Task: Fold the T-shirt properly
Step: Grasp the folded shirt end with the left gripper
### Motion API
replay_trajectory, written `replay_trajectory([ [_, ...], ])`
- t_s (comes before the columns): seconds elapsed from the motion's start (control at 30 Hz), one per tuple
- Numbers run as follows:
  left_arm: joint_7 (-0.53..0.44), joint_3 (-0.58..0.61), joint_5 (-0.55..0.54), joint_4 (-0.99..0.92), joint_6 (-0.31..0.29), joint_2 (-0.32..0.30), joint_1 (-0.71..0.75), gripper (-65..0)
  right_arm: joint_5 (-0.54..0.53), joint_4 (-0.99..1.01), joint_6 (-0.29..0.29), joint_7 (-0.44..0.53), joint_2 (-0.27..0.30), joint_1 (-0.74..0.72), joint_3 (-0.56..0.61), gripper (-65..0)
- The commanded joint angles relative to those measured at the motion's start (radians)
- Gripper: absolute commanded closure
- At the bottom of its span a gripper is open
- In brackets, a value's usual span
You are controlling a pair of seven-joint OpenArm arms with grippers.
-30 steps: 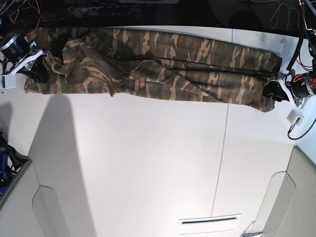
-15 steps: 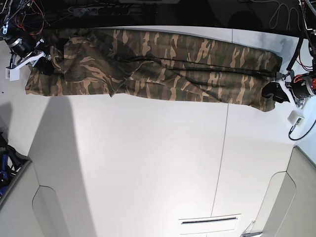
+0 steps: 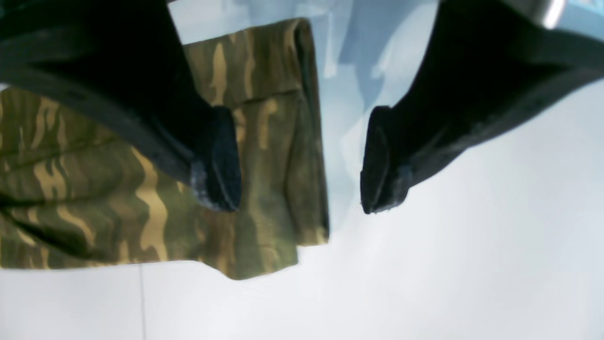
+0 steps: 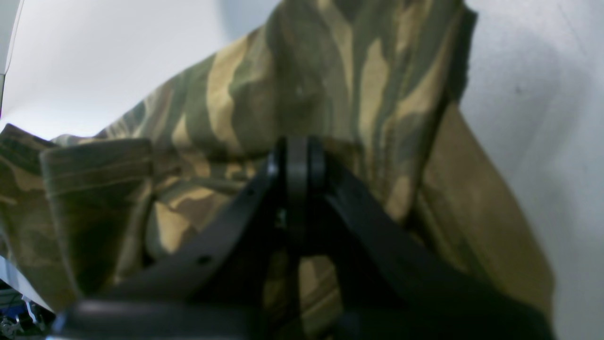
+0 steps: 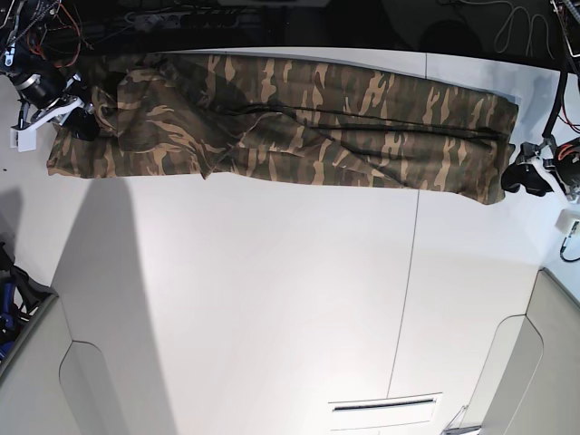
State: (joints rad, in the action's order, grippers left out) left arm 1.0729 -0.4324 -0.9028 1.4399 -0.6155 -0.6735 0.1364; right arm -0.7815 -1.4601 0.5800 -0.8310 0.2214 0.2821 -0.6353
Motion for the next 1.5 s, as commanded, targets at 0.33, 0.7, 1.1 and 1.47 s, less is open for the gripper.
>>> replay_trajectory([
  [0.33,-0.041,-0.01,-0.072,-0.052,-0.006,0.0,0.072,-43.7,-0.015,-0.011,0.004,0.007,0.016,-0.005,-0.006,0.0],
  [0.7,-0.055,-0.01,-0.029,-0.066,-0.044,0.084,0.089,-43.6,-0.024,-0.011,0.004,-0.003,0.016,-0.005,-0.006,0.0],
  [1.1,-0.006,-0.01,-0.121,-0.066,-0.083,0.127,0.101,-39.9,-0.031,-0.011,0.004,-0.004,0.016,-0.007,-0.006,0.0],
  [1.47,-0.062,-0.01,-0.125,-0.065,-0.083,0.124,0.084,0.0,-0.059,-0.011,0.003,-0.004,0.017,-0.007,-0.006,0.0],
])
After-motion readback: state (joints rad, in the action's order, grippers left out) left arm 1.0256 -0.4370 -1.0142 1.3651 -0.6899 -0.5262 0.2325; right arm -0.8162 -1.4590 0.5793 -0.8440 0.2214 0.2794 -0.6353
